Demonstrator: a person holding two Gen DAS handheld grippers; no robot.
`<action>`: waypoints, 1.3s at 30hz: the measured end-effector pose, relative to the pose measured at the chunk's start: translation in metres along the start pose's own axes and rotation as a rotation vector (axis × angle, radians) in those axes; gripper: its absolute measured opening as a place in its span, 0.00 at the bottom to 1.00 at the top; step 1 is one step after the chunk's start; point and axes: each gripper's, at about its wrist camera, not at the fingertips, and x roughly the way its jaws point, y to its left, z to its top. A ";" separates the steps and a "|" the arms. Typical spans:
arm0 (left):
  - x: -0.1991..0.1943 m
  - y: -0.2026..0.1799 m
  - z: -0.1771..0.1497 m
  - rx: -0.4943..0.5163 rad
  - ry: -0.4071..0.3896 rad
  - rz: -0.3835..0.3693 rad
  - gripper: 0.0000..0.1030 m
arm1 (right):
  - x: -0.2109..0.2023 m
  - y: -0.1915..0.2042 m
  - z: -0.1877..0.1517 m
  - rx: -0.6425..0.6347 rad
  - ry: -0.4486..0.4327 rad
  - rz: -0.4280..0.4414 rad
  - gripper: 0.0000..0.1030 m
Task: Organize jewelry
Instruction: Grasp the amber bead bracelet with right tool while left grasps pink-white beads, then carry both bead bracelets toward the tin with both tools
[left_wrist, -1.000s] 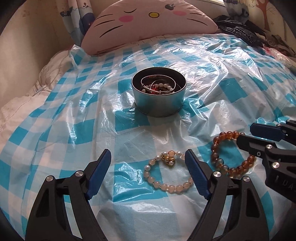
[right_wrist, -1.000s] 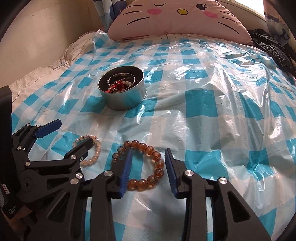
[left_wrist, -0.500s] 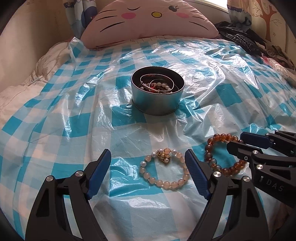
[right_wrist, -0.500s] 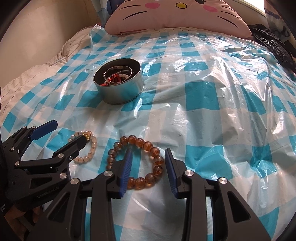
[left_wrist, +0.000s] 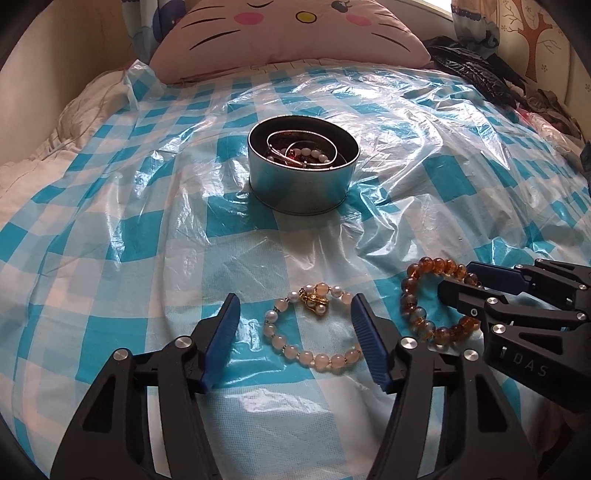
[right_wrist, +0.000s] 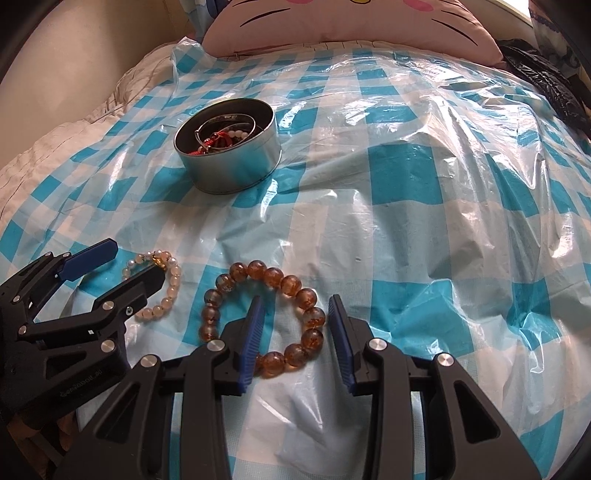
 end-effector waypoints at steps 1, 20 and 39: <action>0.003 0.000 -0.001 -0.004 0.016 -0.005 0.35 | 0.000 0.001 0.000 -0.004 -0.001 -0.001 0.35; -0.043 0.018 0.003 -0.141 -0.175 -0.237 0.07 | -0.039 -0.022 0.001 0.160 -0.181 0.341 0.12; -0.085 0.017 -0.014 -0.151 -0.294 -0.148 0.07 | -0.081 0.002 -0.006 0.069 -0.338 0.331 0.12</action>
